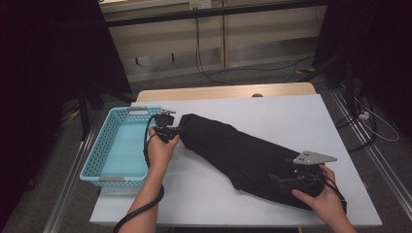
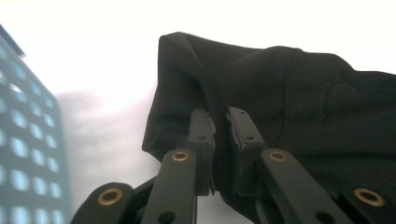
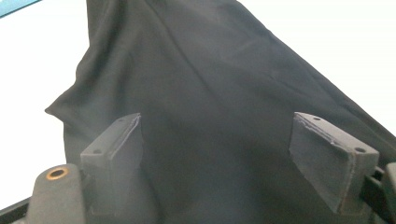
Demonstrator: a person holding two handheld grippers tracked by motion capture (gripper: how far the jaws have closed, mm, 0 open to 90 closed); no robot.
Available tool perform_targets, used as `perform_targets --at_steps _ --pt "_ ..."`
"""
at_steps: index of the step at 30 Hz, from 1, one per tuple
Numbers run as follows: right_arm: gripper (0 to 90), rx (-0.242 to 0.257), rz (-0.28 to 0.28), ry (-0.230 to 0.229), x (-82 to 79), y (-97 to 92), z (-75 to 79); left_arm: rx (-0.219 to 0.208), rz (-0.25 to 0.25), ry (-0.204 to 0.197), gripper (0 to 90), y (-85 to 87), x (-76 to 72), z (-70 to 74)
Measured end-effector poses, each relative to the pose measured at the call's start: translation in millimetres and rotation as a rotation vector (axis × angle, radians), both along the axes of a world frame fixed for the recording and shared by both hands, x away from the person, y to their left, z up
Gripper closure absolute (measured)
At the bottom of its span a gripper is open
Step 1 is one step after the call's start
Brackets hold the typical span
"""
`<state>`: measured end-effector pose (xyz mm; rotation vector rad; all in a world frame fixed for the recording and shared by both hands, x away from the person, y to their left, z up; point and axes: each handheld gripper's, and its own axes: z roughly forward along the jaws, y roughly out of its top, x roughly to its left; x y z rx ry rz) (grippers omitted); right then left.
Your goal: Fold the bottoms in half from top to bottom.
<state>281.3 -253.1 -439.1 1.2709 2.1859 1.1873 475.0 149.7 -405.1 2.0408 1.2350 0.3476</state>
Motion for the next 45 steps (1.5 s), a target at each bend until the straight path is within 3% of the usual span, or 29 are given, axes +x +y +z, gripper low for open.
perform_targets --at_steps 6,11,18,24,32,35,39,45 --pt "18.1 0.002 0.004 -0.002 -0.5 0.3 0.7 -0.014 0.033 -0.014 81.5 6.1 2.6 12.0" --pt "18.1 0.004 0.001 0.0 -0.1 0.2 0.6 -0.027 0.014 -0.009 81.5 5.9 2.8 11.8" --pt "18.1 0.005 0.007 -0.001 0.4 2.1 0.6 -0.08 -0.078 -0.032 81.3 -16.5 -6.2 12.9" --pt "18.1 0.006 0.01 0.005 0.3 2.1 -0.4 -0.183 -0.162 -0.02 81.2 -35.1 -18.7 8.0" --pt "18.1 0.005 0.017 0.009 0.4 4.3 -1.2 -0.171 -0.241 -0.022 81.2 -54.8 -32.7 -3.3" --pt "18.1 0.003 0.02 0.01 0.5 5.4 -1.2 -0.165 -0.243 -0.023 80.9 -54.6 -33.3 -4.8" --pt "18.1 0.002 0.019 0.01 -0.1 5.4 -1.4 -0.186 -0.2 -0.022 80.3 -44.5 -30.5 -6.4" --pt "18.1 0.0 0.018 0.014 1.0 5.9 -2.1 -0.191 -0.199 -0.035 80.7 -42.5 -29.7 -3.9"
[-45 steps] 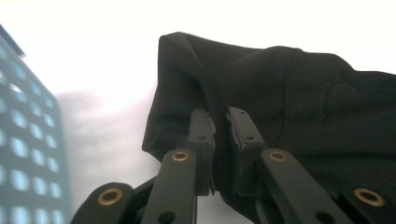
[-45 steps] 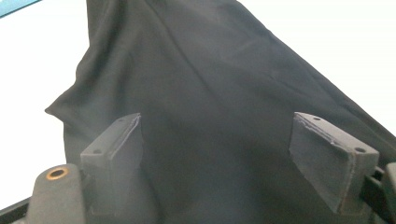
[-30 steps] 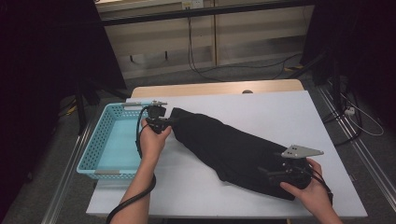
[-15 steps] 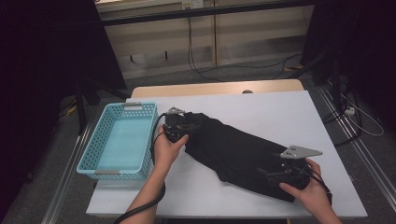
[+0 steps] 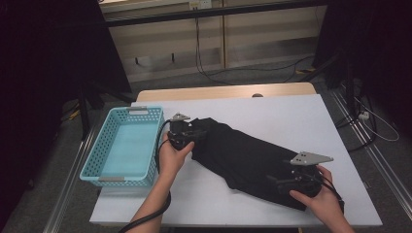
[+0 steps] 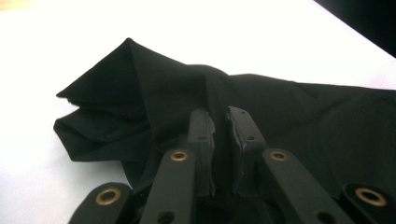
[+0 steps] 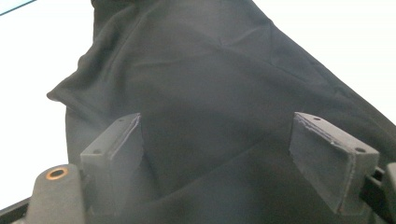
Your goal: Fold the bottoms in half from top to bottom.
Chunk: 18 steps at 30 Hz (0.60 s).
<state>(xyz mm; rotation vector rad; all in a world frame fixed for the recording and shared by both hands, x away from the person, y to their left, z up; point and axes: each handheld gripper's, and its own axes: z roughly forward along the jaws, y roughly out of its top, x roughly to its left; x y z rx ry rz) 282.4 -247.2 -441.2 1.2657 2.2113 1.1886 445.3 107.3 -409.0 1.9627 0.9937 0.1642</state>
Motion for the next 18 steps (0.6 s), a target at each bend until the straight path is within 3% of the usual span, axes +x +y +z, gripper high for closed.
perform_targets --at_steps 4,7,12,18 --pt "18.1 0.001 0.004 0.0 0.1 1.1 0.2 0.011 -0.067 -0.007 81.0 -16.0 -7.2 -0.4" --pt "18.0 -0.002 0.005 0.003 0.6 0.9 -0.8 -0.028 -0.124 0.015 81.0 -28.5 -15.0 1.3" --pt "18.1 -0.002 0.005 0.001 -0.4 -0.1 -0.9 -0.016 -0.252 0.022 81.1 -49.4 -33.9 3.2" --pt "18.1 -0.008 0.01 0.002 -0.3 1.7 -1.0 -0.006 -0.292 0.074 80.6 -55.9 -38.0 -11.7"
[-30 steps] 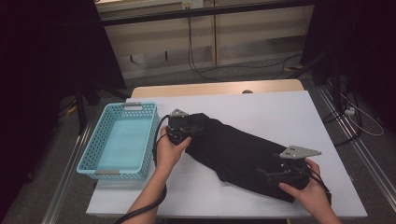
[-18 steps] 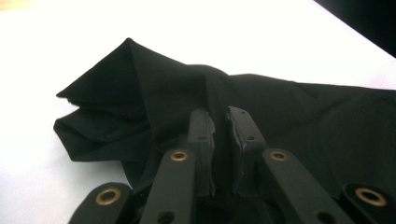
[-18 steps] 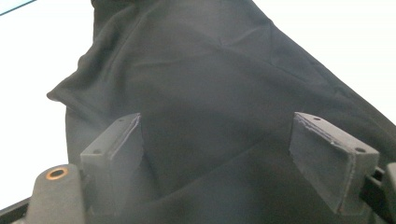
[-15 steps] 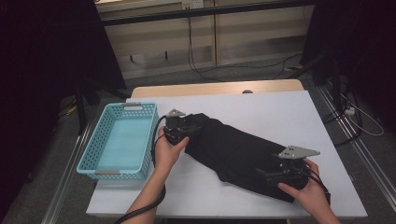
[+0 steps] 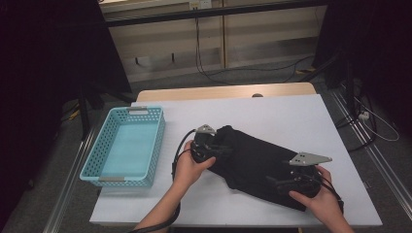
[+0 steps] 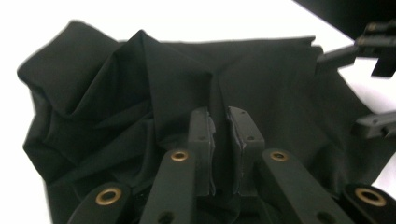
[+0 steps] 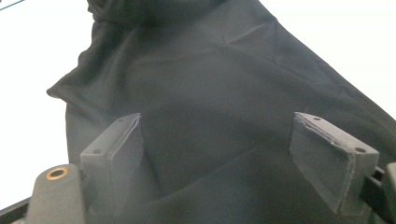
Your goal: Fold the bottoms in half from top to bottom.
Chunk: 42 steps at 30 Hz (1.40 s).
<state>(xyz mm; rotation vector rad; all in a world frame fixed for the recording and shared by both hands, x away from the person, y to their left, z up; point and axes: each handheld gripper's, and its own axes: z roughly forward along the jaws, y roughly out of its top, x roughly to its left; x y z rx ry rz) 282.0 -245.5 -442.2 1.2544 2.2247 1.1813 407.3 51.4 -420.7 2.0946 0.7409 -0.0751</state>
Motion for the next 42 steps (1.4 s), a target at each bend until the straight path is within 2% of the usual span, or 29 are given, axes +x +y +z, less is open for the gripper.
perform_targets --at_steps 4,9,11,12,13,15,17,20,22,25,28,29,31,37,42 --pt "18.1 -0.004 0.0 -0.002 0.5 1.0 0.4 0.008 -0.023 0.007 80.5 -2.2 -2.5 -2.4" --pt "18.1 -0.004 -0.004 0.001 1.1 0.7 0.1 -0.036 -0.034 -0.016 80.6 0.2 -4.8 13.8" --pt "18.1 -0.003 -0.002 0.0 1.1 0.6 -0.1 -0.051 -0.059 0.008 80.1 -1.4 -7.5 14.6" --pt "18.1 -0.004 -0.002 0.001 1.3 0.8 -0.5 -0.049 -0.077 0.026 79.3 -3.4 -9.4 13.3" --pt "18.1 -0.006 -0.001 0.001 1.7 1.0 -0.8 -0.042 -0.08 0.025 79.1 -6.4 -11.9 11.9" --pt "18.1 -0.008 0.0 0.001 2.0 1.6 -0.7 -0.056 -0.117 0.051 74.4 -10.7 -13.6 10.3" --pt "18.1 -0.007 0.001 -0.004 1.8 2.3 0.5 -0.059 -0.113 0.044 57.6 -11.8 -13.5 12.1" --pt "18.1 -0.006 0.003 -0.007 1.7 3.2 1.2 -0.07 -0.074 0.023 41.1 -5.5 -10.3 18.2" --pt "18.1 -0.005 0.005 -0.005 2.1 4.3 1.5 -0.069 -0.039 0.008 35.9 1.3 -7.3 21.7" --pt "18.1 -0.002 0.011 -0.009 4.2 7.6 3.1 -0.044 0.004 -0.02 25.9 10.8 -1.8 23.1" --pt "18.4 -0.004 0.024 -0.011 7.3 13.0 4.2 0.004 0.031 -0.04 22.4 18.7 2.7 20.3" --pt "18.4 -0.004 0.027 -0.011 8.5 15.3 4.8 0.004 0.031 -0.04 21.0 18.7 2.7 20.3" --pt "18.5 -0.007 0.036 -0.013 11.8 20.9 6.0 0.013 0.066 -0.037 19.5 25.3 6.3 17.1" --pt "22.4 -0.017 0.072 -0.01 21.7 35.8 8.0 0.044 0.099 -0.05 17.3 36.5 11.0 14.6" --pt "28.2 -0.028 0.109 -0.013 29.2 49.8 10.6 0.089 0.128 -0.063 15.8 45.1 14.6 11.3"
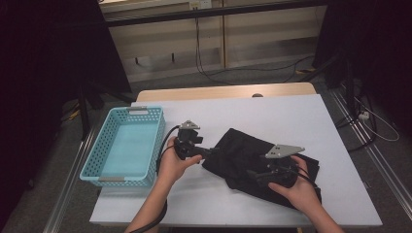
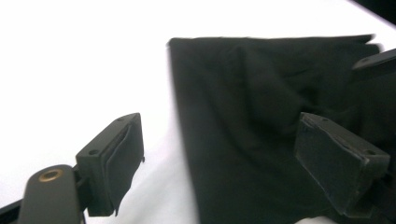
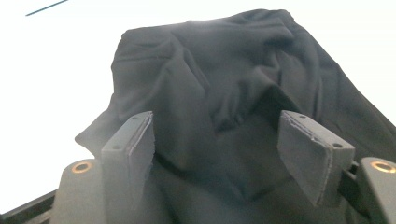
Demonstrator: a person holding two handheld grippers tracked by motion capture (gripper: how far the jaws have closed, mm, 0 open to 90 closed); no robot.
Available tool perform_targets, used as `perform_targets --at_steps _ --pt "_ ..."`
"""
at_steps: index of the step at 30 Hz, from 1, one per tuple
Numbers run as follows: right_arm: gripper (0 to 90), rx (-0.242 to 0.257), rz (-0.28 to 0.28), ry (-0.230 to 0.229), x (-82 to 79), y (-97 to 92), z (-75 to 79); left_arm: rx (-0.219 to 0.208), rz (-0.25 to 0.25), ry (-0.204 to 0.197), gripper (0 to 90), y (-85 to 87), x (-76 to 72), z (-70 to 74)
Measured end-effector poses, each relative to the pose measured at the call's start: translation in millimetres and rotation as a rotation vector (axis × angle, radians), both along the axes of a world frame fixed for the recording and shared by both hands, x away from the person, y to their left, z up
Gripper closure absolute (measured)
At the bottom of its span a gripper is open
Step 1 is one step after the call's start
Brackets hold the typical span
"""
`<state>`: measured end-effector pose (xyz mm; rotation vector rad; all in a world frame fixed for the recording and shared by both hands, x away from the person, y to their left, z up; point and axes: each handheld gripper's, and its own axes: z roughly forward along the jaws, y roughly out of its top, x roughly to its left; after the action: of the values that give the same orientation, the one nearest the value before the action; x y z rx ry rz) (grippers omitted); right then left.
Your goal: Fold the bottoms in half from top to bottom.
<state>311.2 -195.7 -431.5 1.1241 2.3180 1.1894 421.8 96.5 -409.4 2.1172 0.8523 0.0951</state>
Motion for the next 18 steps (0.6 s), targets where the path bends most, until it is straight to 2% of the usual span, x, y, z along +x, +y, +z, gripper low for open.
perform_targets --at_steps 2,6,8,11,14,18 --pt "28.8 -0.003 -0.001 0.0 3.6 4.6 2.2 -0.002 0.005 0.004 15.4 3.2 1.5 -1.5" --pt "28.6 0.014 -0.01 -0.001 12.6 13.3 5.8 0.012 0.019 -0.012 15.1 7.3 2.1 -2.2" --pt "27.8 0.003 -0.014 0.001 17.0 17.8 5.3 0.021 0.02 -0.013 15.1 8.9 1.6 -2.2" --pt "26.9 0.007 -0.017 0.025 25.8 27.4 2.0 0.031 0.025 -0.019 15.1 11.8 0.7 -2.3" --pt "23.7 -0.008 -0.005 0.036 32.6 39.8 -1.2 0.031 0.032 -0.018 15.1 13.2 -0.2 -2.5" --pt "24.4 -0.033 -0.009 0.056 39.4 54.8 -5.8 0.035 0.035 -0.017 15.1 15.0 0.2 -3.4"
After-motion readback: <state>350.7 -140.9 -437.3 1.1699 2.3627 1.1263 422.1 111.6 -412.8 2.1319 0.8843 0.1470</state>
